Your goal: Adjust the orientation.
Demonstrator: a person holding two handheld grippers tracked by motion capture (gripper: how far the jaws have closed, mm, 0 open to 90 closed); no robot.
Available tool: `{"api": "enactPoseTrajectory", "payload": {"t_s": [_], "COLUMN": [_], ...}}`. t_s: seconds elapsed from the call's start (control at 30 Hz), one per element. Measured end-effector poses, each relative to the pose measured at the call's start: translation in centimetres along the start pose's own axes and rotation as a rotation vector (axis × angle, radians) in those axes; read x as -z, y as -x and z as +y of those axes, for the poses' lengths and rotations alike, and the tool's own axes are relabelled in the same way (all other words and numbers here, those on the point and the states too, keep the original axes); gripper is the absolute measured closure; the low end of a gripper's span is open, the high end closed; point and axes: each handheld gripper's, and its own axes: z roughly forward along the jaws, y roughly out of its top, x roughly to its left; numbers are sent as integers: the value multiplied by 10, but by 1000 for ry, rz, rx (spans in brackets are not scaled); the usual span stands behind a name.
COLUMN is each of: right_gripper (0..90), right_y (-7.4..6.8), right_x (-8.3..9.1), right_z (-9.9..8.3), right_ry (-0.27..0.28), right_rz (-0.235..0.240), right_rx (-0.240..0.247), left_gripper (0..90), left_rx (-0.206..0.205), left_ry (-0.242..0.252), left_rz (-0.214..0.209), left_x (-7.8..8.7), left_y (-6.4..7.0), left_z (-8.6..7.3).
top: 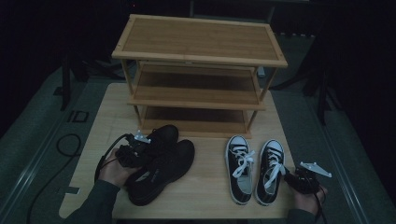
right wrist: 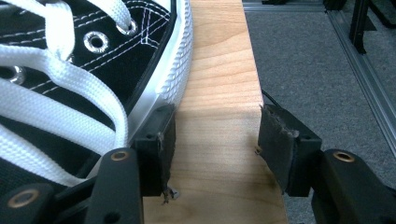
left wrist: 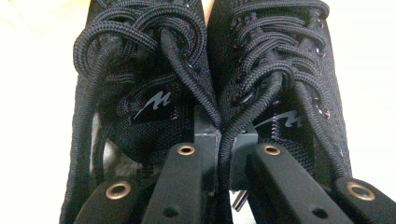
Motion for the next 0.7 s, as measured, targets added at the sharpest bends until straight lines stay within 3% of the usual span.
{"api": "enactPoseTrajectory", "payload": {"t_s": [0.27, 0.7], "right_gripper": [459, 460], "right_y": [0, 0], "right_x": [0, 0], "right_z": [0, 0], "right_ry": [0, 0], "right_rz": [0, 0], "right_rx": [1, 1], "left_gripper": [863, 862], "left_rx": [-32, -25], "left_ry": [9, 49], "left_rz": [24, 13], "left_x": [6, 19], "left_y": [3, 1], "left_z": [4, 9]}}
